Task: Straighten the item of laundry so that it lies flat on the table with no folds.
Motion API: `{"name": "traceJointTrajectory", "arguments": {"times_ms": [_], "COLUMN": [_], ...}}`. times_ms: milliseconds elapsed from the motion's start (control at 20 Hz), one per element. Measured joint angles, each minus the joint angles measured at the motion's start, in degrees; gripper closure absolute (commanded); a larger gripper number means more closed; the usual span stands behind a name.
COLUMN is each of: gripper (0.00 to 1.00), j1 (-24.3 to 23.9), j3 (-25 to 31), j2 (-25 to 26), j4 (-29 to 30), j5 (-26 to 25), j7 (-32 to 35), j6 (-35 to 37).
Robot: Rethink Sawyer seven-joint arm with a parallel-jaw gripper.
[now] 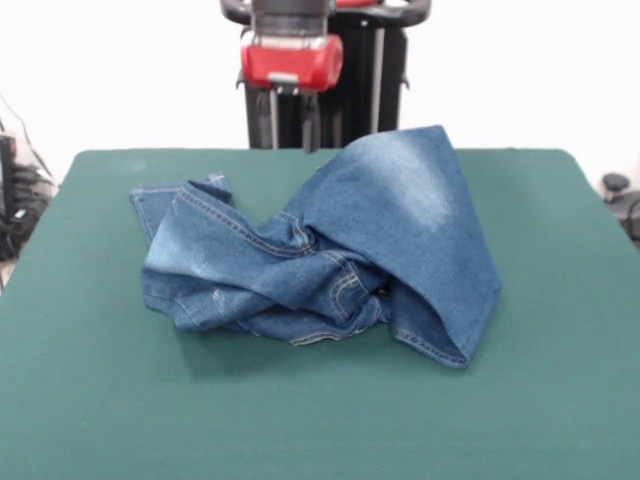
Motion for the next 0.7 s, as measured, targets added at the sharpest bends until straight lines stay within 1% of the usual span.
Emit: {"name": "traceJointTrajectory", "arguments": {"times_ms": [250,450,500,600,650,700], "gripper": [0.00,0.00,0.00,0.00,0.00,0.00], "j1": [-3.82,-6.67,-7.75,-8.22,-8.71,-8.91], "j3": [4.32,7.34,8.53,9.22,9.93,10.17], "j2": [-0.02,0.19,0.42,0.62,1.20,1.62], "j4": [0.69,1.47,1.71,1.79,1.83,1.84], "j5": [6.36,13.21,16.42,18.18,20.81,22.18], "j7": [-0.05,-0.57,-1.53,-2.29,-3.58,-4.33], "j6": [3.04,3.42,3.43,3.43,3.42,3.43]}}
